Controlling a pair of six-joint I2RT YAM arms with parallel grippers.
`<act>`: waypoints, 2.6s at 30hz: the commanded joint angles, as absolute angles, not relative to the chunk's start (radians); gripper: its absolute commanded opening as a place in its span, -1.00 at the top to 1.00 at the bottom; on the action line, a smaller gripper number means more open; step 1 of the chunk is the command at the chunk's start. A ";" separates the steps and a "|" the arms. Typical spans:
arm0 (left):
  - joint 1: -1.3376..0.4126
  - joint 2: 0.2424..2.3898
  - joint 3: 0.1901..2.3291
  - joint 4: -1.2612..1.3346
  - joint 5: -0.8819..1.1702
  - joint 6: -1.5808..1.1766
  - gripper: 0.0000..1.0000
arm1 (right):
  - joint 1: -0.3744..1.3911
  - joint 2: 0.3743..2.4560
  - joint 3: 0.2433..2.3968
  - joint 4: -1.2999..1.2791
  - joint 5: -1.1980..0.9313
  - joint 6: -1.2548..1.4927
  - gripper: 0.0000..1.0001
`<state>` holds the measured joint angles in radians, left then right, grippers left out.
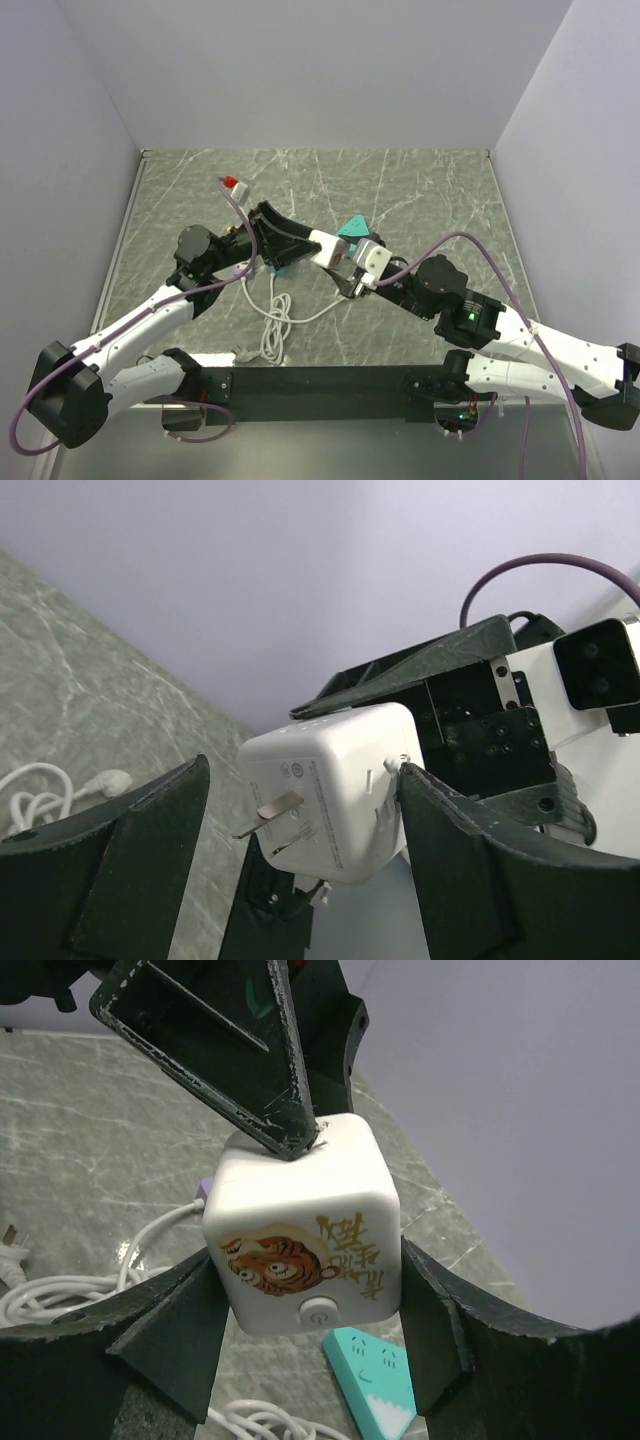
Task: Insert the plug
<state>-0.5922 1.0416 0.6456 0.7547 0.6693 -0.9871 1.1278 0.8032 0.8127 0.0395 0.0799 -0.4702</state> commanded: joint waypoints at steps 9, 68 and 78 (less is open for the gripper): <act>-0.566 1.014 0.658 0.609 0.526 -0.841 -0.69 | 1.144 0.782 0.926 0.071 0.115 -0.408 1.00; -0.483 1.114 0.594 0.528 0.272 -0.474 -0.61 | 0.557 1.733 1.382 -0.376 -0.252 -0.367 1.00; -0.483 1.094 0.588 0.515 0.253 -0.463 -0.61 | 0.552 1.802 1.414 -0.382 -0.230 -0.377 1.00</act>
<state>-0.4866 1.1202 0.5762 0.4900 0.2630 -0.4862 0.5617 1.7920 1.3518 -0.3916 -0.2489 -0.3614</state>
